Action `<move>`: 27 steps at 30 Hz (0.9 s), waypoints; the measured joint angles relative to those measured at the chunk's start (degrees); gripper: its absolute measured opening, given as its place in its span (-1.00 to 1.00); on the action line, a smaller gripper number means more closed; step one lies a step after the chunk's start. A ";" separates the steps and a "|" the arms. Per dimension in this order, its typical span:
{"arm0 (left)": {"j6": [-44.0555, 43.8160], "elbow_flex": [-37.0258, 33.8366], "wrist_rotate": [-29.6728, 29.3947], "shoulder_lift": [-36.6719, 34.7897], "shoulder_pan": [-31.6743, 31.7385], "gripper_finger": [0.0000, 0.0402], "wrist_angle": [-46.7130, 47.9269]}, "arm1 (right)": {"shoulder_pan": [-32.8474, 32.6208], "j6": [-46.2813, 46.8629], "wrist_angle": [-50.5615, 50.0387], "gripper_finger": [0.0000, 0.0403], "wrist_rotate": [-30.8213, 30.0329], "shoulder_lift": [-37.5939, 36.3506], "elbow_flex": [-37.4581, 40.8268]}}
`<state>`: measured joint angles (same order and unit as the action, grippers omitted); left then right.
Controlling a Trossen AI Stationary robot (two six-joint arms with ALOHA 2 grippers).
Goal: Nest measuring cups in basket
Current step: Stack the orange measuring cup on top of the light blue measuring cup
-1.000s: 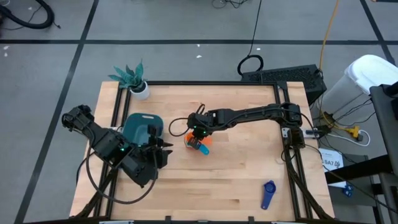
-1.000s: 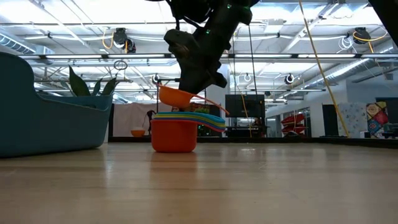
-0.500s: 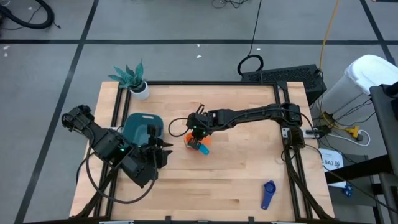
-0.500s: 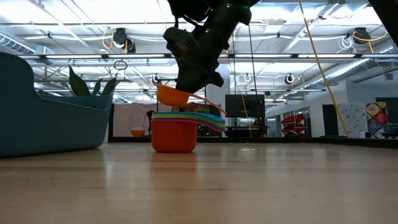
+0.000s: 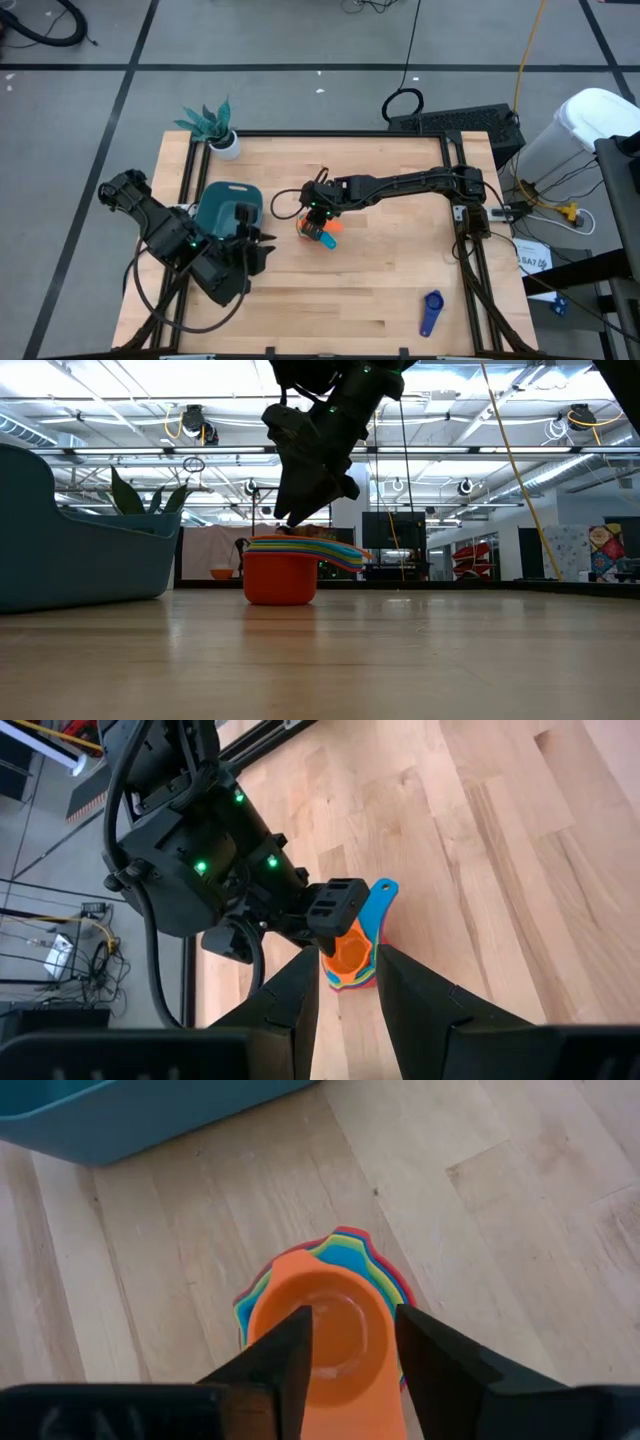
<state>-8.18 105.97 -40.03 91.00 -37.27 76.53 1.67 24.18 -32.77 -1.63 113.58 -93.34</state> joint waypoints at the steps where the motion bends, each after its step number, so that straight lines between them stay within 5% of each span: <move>1: -0.04 0.00 0.00 0.00 0.00 -0.47 0.00 | 0.00 -0.02 -0.02 -0.30 0.00 0.00 0.00; 15: -3.40 -5.75 0.04 -0.03 0.65 -0.47 0.11 | 0.24 -5.40 -15.89 -0.32 -8.75 0.04 0.02; 27: -5.77 -6.62 0.09 0.00 0.05 -0.47 -0.07 | 0.24 -5.42 -15.58 -0.32 -7.60 0.04 4.90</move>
<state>-13.95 99.35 -39.94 91.00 -37.21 76.47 1.91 18.76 -48.36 -9.23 113.62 -88.44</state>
